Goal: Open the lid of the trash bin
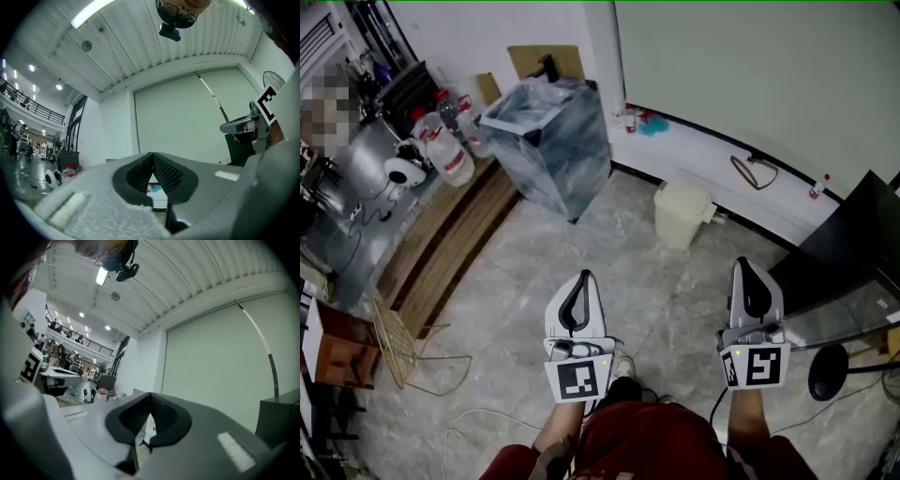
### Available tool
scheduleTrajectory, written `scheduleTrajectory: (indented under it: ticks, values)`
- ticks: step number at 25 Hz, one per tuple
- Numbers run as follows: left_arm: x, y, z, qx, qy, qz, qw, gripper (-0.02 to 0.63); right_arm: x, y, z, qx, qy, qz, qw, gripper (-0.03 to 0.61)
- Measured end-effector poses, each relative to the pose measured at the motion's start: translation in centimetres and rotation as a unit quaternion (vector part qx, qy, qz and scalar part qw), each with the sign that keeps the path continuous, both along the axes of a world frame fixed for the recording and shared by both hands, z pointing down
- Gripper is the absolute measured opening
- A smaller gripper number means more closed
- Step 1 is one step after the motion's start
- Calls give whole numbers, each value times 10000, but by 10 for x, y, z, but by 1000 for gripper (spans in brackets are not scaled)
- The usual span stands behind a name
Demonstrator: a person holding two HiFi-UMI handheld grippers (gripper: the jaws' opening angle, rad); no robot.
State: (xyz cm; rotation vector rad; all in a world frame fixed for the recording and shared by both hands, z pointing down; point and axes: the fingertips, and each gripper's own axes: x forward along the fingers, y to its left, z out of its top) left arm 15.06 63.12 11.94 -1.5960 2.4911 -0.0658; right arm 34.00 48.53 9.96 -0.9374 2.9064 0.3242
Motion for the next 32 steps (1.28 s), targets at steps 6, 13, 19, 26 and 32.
scheduleTrajectory:
  ticks: [6,13,19,26,32]
  values:
    - [-47,0,8,-12,146,-106,9998,5,-45,-6,4,-75,-1,-35,10000,0]
    - [-107,-3,14,60,183,-77,9998,5,-102,-6,7,-3,93,-4,10000,1]
    - [-138,-19,24,-11,139,156,9998,5,-129,-10,13,-5,162,178,9997,0]
    - [-149,-50,30,-46,269,365,9990,5,-134,-32,20,-80,240,393,9989,1]
    - [-154,-93,39,-85,285,434,9986,5,-137,-73,33,-157,201,481,9985,0]
